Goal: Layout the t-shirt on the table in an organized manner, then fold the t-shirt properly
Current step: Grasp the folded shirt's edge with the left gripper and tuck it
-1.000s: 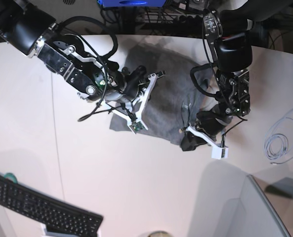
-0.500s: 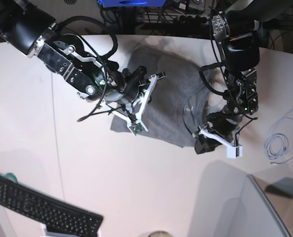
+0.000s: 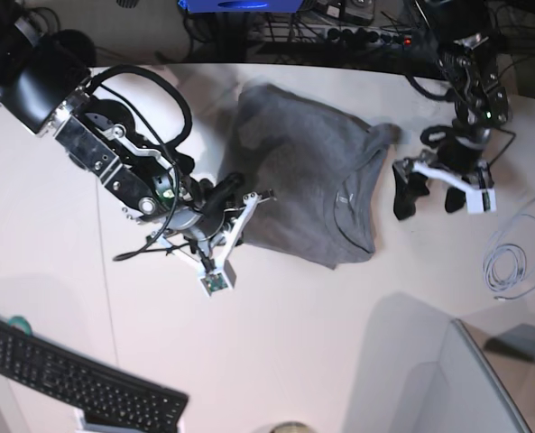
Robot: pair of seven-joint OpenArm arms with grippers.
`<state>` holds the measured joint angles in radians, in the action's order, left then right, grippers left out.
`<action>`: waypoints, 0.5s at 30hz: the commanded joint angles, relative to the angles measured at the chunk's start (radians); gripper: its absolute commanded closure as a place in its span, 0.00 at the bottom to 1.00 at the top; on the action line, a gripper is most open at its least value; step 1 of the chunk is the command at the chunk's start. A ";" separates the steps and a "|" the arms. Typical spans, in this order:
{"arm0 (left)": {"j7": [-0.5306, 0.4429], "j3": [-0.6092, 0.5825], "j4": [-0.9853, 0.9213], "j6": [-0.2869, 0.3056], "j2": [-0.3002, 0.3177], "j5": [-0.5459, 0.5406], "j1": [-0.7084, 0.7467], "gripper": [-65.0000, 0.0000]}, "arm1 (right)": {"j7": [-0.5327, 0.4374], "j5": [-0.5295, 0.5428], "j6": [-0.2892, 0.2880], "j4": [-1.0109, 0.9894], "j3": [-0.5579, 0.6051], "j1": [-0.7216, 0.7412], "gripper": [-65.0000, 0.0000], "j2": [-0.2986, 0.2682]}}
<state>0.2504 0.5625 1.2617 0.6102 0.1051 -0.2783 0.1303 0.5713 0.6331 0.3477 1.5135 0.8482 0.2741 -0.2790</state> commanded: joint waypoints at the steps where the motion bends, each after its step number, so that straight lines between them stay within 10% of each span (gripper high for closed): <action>1: -0.029 0.004 0.026 0.032 0.034 -0.022 0.013 0.00 | -0.018 0.006 -0.006 -0.004 -0.004 0.023 1.00 0.005; 15: -0.030 0.006 0.029 0.088 0.054 -0.022 0.127 0.00 | -0.023 0.006 -0.006 0.049 0.003 -0.106 1.00 0.004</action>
<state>0.2420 0.5652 1.2743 0.6888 0.1513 -0.2855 0.2581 0.5564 0.6365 0.3405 1.5513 0.8566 0.1570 -0.2710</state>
